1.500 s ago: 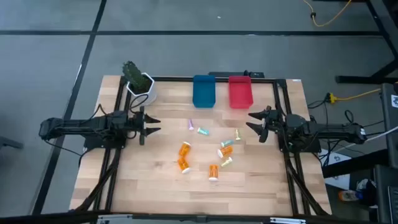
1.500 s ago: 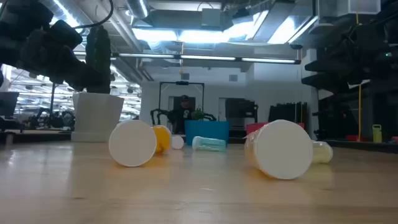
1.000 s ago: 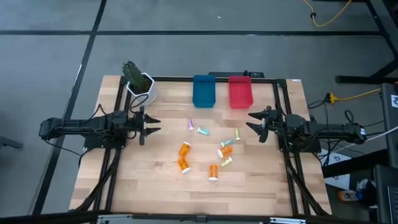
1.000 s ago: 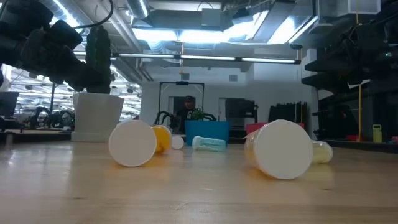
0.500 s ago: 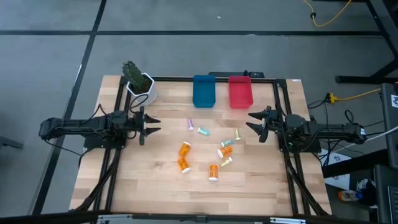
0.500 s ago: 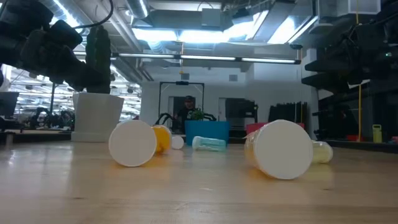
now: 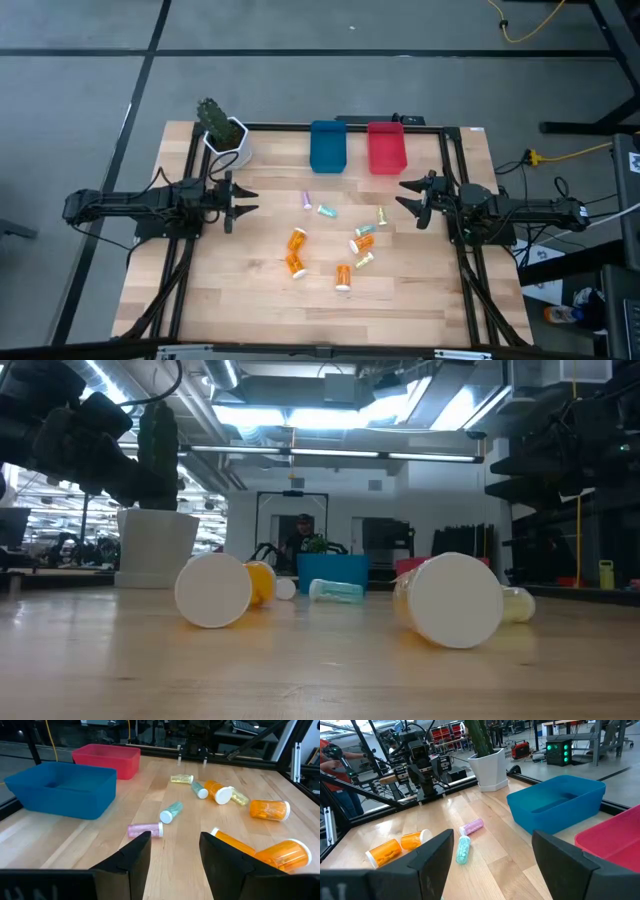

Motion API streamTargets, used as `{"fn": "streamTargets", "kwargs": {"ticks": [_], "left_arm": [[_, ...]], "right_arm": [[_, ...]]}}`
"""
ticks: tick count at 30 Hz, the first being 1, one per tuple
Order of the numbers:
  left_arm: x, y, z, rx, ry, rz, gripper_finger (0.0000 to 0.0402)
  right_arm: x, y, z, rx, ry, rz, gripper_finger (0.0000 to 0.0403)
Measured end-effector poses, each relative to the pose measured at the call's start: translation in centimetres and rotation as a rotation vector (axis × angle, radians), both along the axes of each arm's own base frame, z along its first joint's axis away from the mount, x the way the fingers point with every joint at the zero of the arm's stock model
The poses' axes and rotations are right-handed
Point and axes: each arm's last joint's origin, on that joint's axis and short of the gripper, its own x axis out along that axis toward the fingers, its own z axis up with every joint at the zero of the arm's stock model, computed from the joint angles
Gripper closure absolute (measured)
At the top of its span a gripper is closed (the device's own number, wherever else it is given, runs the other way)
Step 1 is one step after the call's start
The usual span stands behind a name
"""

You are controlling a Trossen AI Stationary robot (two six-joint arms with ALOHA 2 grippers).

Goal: Pick and place medicine bottles into bin by pill shape (circle, oval)

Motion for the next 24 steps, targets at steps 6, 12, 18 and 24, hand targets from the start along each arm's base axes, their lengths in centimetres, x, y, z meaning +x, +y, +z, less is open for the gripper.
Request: {"fn": "streamTargets", "kwargs": {"ticks": [6, 12, 18, 24], "left_arm": [[0.0, 0.0, -0.01, 0.0, 0.001, 0.0, 0.0239], [0.0, 0.0, -0.01, 0.0, 0.0, 0.0, 0.0239], [0.0, 0.0, -0.01, 0.0, 0.0, 0.0, 0.0239], [0.0, 0.0, 0.0, 0.0, 0.0, 0.0, 0.0239]], "right_arm": [[0.0, 0.0, -0.01, 0.0, 0.0, 0.0, 0.0132], [-0.01, -0.09, 0.37, -0.003, -0.038, -0.032, 0.0132], [-0.03, -0.17, 0.61, -0.004, -0.064, -0.06, 0.0132], [-0.08, -0.3, 0.66, -0.057, -0.05, -0.108, 0.0132]]}}
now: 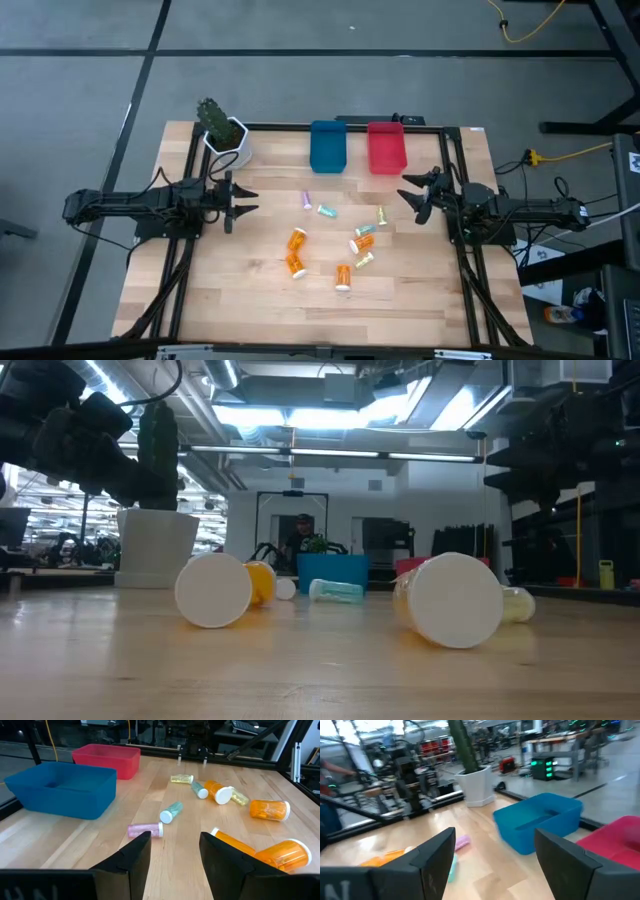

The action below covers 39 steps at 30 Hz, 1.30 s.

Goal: Pick and place medicine bottles into bin by pill shape (circle, oval)
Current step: Move the pill bottles from the middle to the top middle

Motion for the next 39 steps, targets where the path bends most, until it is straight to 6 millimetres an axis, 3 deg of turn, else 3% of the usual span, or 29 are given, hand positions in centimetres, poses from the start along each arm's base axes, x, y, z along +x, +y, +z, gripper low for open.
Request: {"fn": "streamTargets", "kwargs": {"ticks": [20, 26, 39], "left_arm": [[0.0, 0.0, 0.0, 0.003, 0.0, -0.001, 0.0239], [0.0, 0.0, 0.0, 0.006, 0.0, 0.0, 0.0239], [0.0, 0.1, 0.0, 0.138, 0.021, -0.005, 0.0239]], "right_arm": [[-0.1, -0.1, -0.4, -0.007, 0.049, -0.048, 0.0132], [0.1, -0.1, -0.8, 0.062, 0.057, -0.031, 0.0132], [0.3, -0.1, -1.1, 0.07, 0.094, -0.031, 0.0132]]}}
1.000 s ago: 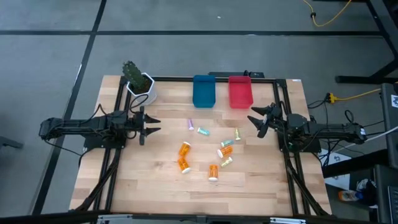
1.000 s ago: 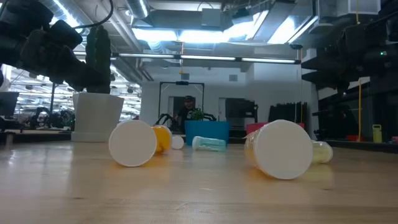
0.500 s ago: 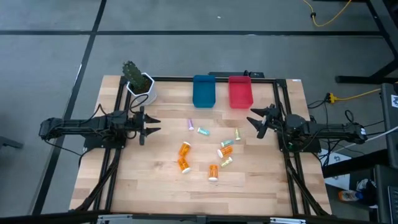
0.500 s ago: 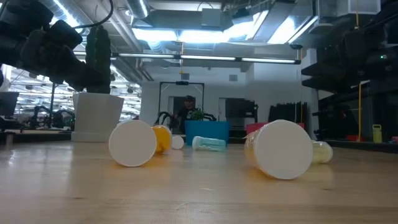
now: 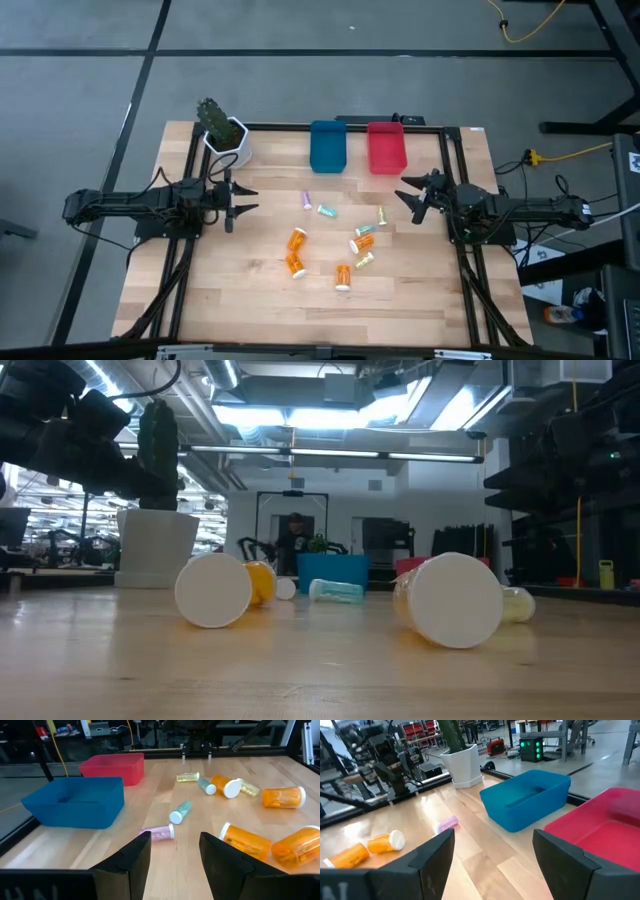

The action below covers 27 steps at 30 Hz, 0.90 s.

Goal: Pick and place medicine bottles into bin by pill shape (circle, oval)
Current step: Move the pill bottles from the middle to the top middle

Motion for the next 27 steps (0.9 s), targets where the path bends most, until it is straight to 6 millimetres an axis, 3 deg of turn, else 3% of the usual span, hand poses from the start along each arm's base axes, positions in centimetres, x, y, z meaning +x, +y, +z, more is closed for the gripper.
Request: {"fn": "streamTargets", "kwargs": {"ticks": [9, 19, 27], "left_arm": [[0.0, 0.2, 0.1, 0.026, -0.005, 0.041, 0.0239], [-0.2, 0.9, 0.2, -0.015, -0.028, 0.177, 0.0239], [-0.4, 2.1, 0.4, 0.0, -0.048, 0.292, 0.0239]], "right_arm": [[0.2, 0.4, 0.4, 0.114, -0.087, 0.118, 0.0132], [0.1, 0.2, 1.9, -0.045, -0.188, 0.077, 0.0132], [0.3, 0.6, 1.9, 0.032, -0.207, 0.213, 0.0132]]}}
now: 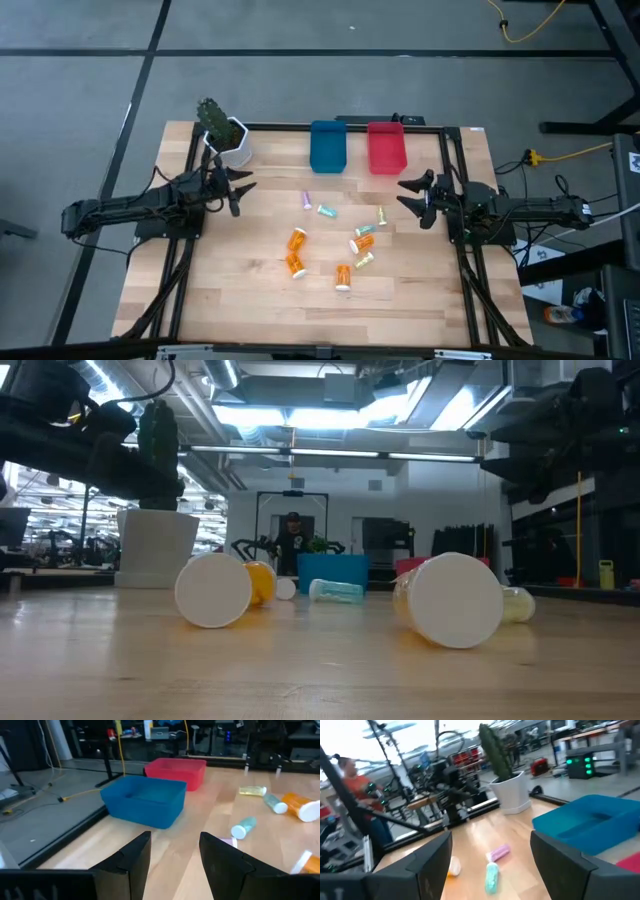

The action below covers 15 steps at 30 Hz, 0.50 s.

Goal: Pick and place medicine bottles into bin by pill shape (circle, oval)
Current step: Move the pill bottles from the middle to the top middle

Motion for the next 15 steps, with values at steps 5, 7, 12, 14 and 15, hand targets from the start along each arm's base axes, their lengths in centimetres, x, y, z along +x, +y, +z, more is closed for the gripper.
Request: {"fn": "streamTargets", "kwargs": {"ticks": [5, 7, 12, 14, 15], "left_arm": [[0.0, 0.1, 0.0, -0.006, -0.007, -0.023, 0.0239], [0.0, 0.1, 0.0, -0.006, -0.007, -0.023, 0.0239], [0.0, 0.1, 0.2, -0.09, -0.072, -0.008, 0.0239], [0.0, 0.1, 0.2, -0.11, -0.08, -0.003, 0.0239], [0.0, 0.1, 0.2, -0.116, -0.084, -0.001, 0.0239]], "right_arm": [[-0.1, 0.0, 0.5, 0.002, -0.053, -0.007, 0.0132], [-0.1, 0.0, 0.8, 0.023, -0.087, -0.005, 0.0132], [-0.2, 0.2, 2.2, 0.013, -0.17, 0.067, 0.0132], [-0.4, 0.3, 3.3, -0.026, -0.2, 0.115, 0.0132], [-0.4, 0.4, 4.0, -0.043, -0.216, 0.136, 0.0132]]}}
